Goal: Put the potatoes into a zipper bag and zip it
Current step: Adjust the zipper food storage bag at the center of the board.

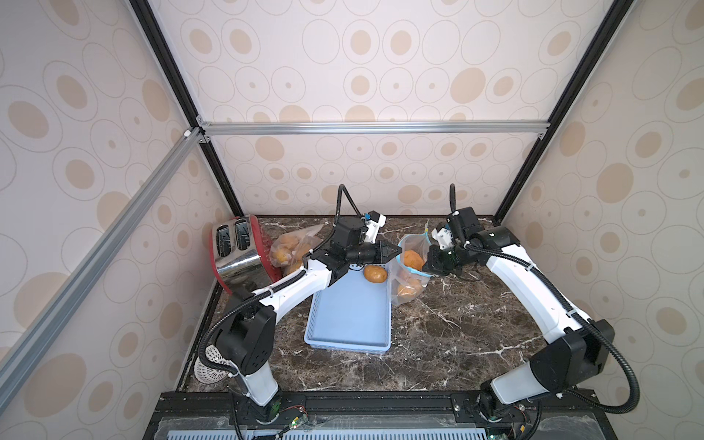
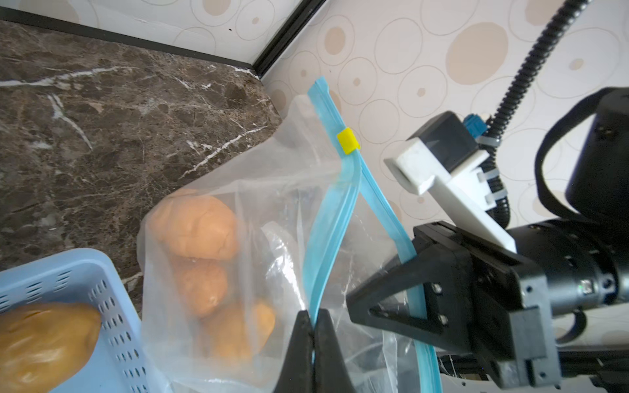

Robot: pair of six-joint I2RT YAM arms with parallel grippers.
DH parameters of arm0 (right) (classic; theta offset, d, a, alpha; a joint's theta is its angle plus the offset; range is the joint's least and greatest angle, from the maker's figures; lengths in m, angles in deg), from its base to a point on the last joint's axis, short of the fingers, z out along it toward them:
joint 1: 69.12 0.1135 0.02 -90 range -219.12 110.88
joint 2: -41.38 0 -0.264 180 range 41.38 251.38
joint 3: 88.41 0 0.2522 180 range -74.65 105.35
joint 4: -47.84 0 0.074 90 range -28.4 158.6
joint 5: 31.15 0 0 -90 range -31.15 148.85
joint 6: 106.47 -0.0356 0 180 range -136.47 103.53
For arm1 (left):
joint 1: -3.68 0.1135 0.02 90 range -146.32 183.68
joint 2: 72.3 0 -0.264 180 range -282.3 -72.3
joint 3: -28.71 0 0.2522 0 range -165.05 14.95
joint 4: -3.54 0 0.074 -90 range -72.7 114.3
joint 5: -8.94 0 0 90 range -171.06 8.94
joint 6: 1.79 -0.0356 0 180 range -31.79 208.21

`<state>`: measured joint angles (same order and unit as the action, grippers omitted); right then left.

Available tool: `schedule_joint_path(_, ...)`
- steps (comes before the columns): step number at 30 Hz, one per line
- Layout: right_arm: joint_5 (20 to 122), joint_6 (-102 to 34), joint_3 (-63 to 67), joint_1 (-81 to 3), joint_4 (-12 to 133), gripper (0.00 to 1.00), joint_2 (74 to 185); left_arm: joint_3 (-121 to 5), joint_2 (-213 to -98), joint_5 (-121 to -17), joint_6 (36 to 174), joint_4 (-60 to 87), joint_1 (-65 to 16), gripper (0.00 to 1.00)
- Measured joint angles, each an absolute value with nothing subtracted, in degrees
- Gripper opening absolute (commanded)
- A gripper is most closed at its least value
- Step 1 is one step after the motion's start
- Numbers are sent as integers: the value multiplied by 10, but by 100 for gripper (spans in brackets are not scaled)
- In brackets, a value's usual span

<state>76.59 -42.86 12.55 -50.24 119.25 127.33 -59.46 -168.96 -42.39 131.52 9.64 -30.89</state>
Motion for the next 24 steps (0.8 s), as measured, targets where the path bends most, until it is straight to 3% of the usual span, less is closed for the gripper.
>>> schedule_joint_path(7,714,-402,134,-500,1216,0,1234,-531,-1639,-402,1361,12,-331,0)
schedule_joint_path(14,639,-372,176,-470,1277,0,1234,-501,-1640,-400,1384,-50,-389,0)
schedule_joint_path(20,617,-365,172,-438,1284,0,1253,-431,-1646,-413,1392,-86,-391,0)
schedule_joint_path(24,620,-366,158,-414,1274,16,1288,-385,-1647,-426,1392,-94,-388,0)
